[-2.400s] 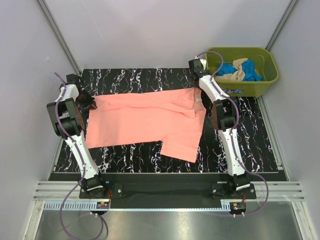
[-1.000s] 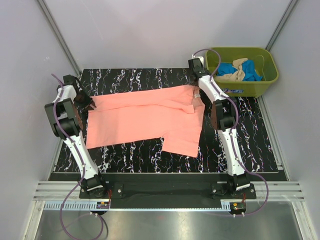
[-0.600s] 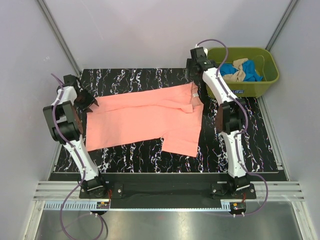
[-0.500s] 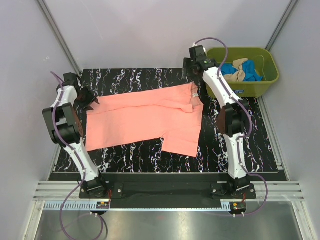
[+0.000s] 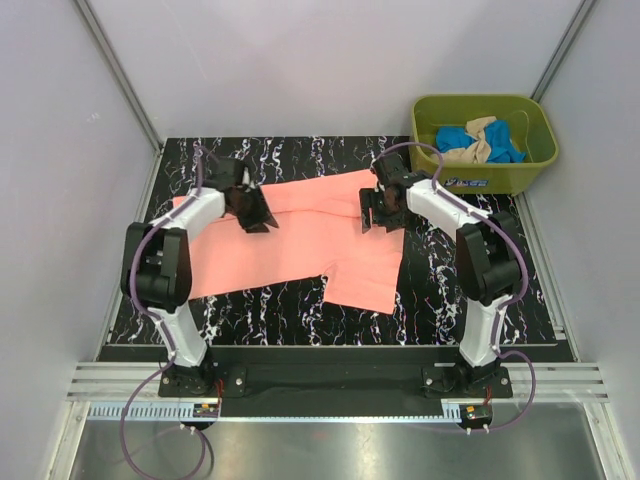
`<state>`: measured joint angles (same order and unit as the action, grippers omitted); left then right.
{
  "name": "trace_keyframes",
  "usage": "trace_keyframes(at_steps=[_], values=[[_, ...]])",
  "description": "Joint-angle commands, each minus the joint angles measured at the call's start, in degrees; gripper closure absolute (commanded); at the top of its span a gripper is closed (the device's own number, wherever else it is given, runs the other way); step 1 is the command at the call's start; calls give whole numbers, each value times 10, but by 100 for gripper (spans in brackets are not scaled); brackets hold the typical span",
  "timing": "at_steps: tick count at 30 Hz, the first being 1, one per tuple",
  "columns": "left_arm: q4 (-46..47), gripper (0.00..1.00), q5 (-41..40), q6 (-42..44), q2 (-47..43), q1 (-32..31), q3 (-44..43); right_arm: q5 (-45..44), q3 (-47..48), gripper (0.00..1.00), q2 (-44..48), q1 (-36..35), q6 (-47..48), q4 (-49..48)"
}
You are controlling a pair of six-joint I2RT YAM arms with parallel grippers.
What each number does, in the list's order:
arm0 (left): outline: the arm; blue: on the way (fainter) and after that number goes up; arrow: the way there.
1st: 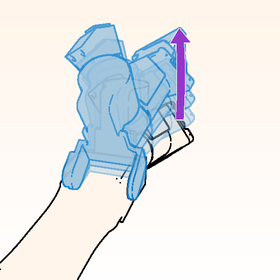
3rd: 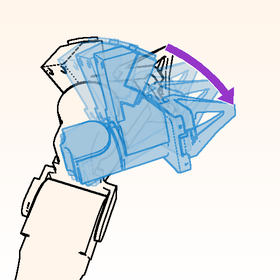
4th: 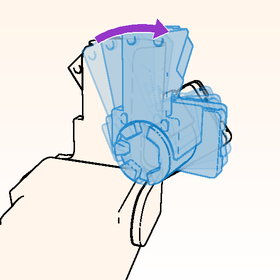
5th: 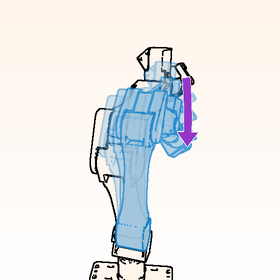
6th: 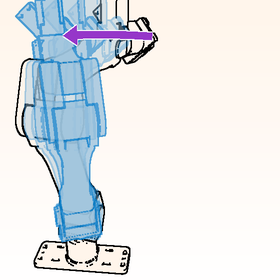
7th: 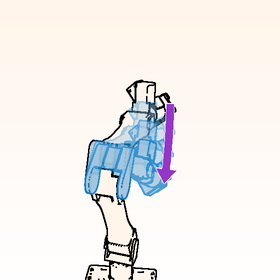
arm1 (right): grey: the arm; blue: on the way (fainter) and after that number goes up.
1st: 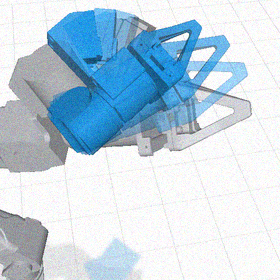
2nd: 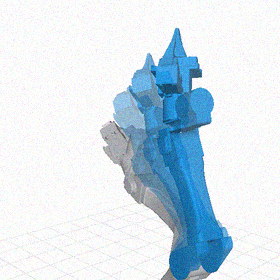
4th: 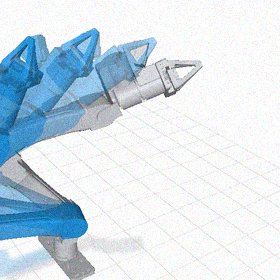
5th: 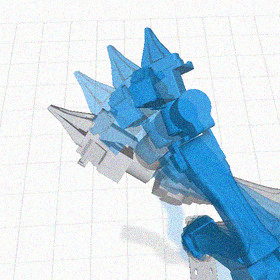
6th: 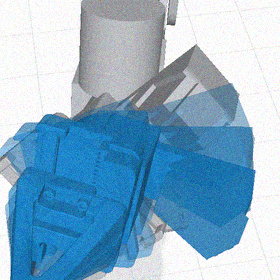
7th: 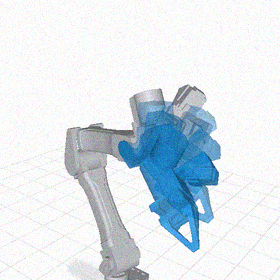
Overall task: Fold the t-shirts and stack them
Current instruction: Fold the tshirt
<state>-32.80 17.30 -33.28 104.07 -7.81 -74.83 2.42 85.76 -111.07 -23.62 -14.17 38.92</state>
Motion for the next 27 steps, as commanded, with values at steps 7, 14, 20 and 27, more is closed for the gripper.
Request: trace_keyframes(at_steps=[7, 14, 20, 27], values=[[45, 63, 19, -27, 5, -115, 0, -56, 20, 50, -49, 1, -60, -120], [18, 64, -2, 4, 10, -114, -43, -103, 71, 58, -104, 1, -59, -122], [0, 64, -9, 24, 16, -114, -64, -198, 169, 57, -158, 3, -42, -169], [17, 64, -4, 25, 2, -114, -15, -190, 393, 41, -294, 12, 5, -136]])
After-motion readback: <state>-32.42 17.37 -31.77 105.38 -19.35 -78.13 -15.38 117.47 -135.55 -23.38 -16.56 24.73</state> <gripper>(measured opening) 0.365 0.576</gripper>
